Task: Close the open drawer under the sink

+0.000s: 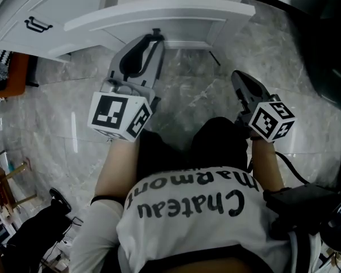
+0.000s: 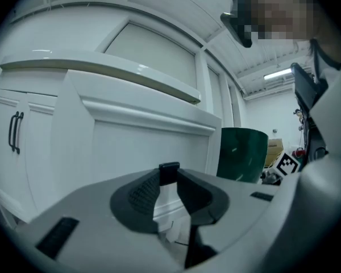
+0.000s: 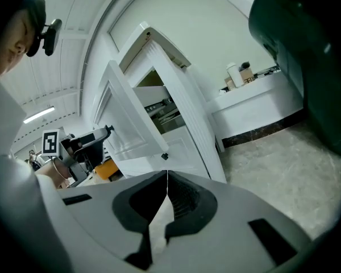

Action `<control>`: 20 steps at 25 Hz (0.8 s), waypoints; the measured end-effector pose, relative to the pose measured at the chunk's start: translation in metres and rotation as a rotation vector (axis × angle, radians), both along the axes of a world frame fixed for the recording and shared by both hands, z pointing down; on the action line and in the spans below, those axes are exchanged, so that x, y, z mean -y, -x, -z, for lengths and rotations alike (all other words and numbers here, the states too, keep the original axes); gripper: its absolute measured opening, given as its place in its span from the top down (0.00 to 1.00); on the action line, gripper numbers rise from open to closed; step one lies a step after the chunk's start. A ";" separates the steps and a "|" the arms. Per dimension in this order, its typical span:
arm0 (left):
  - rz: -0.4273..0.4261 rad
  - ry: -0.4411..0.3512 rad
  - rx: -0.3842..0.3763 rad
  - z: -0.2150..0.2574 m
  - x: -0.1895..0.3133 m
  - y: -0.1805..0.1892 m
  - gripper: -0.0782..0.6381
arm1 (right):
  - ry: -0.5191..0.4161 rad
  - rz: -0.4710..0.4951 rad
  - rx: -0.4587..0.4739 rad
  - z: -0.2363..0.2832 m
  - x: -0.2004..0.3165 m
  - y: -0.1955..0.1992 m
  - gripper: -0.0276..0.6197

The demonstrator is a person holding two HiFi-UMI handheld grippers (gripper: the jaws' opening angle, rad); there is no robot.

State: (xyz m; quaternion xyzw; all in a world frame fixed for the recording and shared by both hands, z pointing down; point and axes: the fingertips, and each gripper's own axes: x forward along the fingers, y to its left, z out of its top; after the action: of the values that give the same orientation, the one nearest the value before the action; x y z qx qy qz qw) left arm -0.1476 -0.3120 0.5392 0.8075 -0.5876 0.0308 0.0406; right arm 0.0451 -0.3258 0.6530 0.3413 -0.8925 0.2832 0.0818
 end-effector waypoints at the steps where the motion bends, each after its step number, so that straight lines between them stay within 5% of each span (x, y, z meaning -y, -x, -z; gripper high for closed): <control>1: -0.004 0.010 0.002 0.000 0.001 0.000 0.77 | 0.000 0.006 -0.005 0.003 -0.001 0.003 0.94; 20: -0.089 0.081 0.068 0.001 0.041 0.006 0.77 | -0.018 -0.021 0.016 0.035 -0.018 0.020 0.94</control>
State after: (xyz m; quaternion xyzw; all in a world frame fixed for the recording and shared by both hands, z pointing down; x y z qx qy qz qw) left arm -0.1535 -0.3526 0.5383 0.8290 -0.5505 0.0837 0.0517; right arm 0.0255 -0.3080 0.6184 0.3489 -0.8921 0.2787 0.0687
